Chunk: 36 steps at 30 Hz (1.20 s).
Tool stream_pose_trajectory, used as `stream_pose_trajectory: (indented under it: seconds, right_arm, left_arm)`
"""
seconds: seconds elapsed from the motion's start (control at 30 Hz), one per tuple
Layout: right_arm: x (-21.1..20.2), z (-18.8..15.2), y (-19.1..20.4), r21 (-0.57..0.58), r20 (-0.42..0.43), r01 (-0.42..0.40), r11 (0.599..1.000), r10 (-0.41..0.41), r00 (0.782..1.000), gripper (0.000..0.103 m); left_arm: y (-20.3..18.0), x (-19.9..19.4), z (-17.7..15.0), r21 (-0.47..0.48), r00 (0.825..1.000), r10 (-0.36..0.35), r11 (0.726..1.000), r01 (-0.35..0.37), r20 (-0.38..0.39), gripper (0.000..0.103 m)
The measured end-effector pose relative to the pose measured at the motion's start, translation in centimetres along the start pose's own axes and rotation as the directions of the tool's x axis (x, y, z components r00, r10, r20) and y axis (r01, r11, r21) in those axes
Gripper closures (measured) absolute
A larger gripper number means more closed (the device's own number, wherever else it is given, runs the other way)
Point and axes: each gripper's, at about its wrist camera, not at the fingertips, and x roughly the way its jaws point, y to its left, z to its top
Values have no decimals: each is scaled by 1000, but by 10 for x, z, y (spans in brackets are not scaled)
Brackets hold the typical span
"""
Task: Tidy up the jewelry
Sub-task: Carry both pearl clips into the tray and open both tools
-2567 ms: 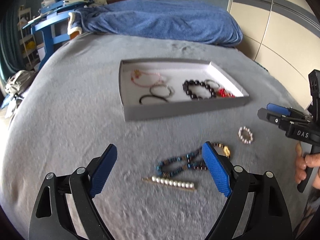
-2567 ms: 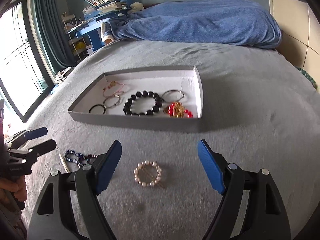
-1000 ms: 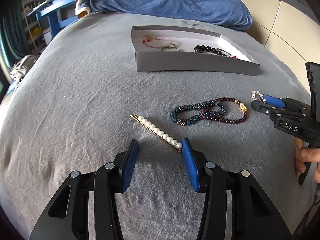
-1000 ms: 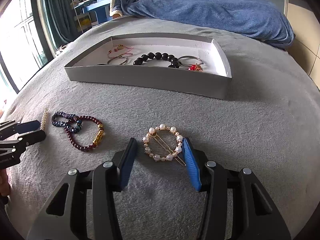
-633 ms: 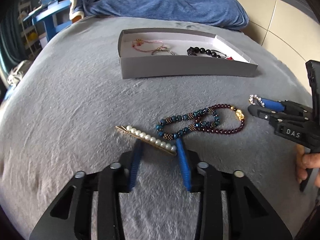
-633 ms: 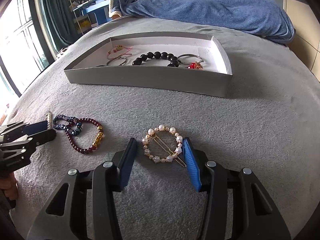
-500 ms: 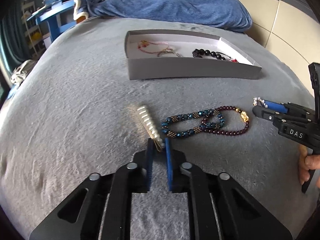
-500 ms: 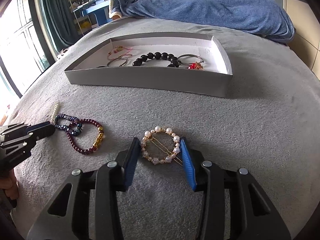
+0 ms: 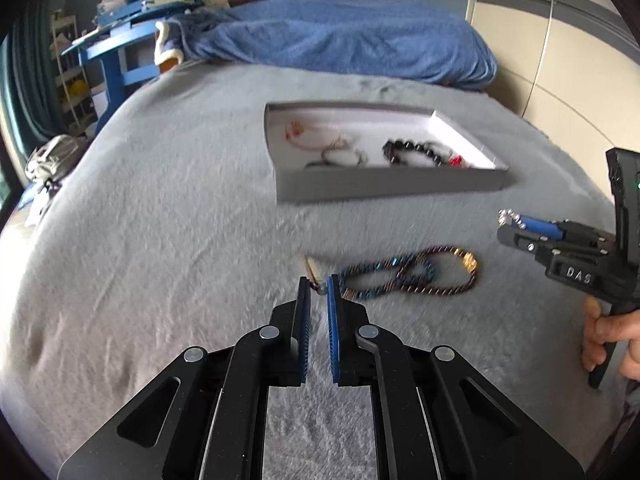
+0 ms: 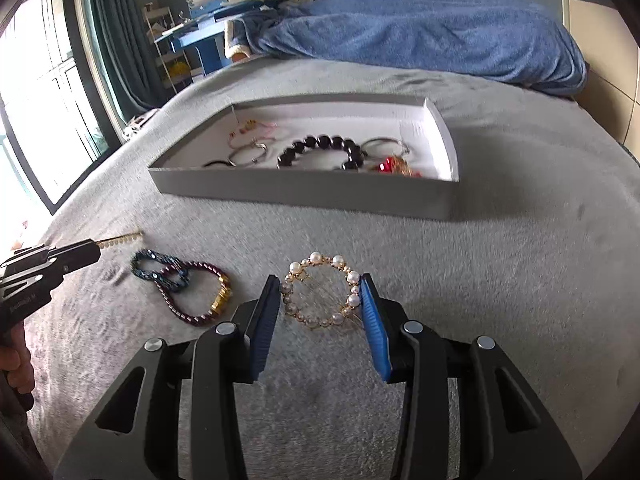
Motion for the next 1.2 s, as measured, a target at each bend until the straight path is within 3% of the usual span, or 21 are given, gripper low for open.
stream_pose_trajectory:
  seconds: [0.67, 1.2]
  right_arm:
    - [-22, 25, 6, 4, 90, -34, 999, 34, 995, 63]
    - [-20, 66, -6, -47, 129, -3, 999, 9, 992, 63]
  left_arm:
    - [-5, -16, 30, 27, 995, -44, 999, 42, 90, 97]
    - [-12, -11, 75, 66, 985, -71, 996, 61, 156, 97]
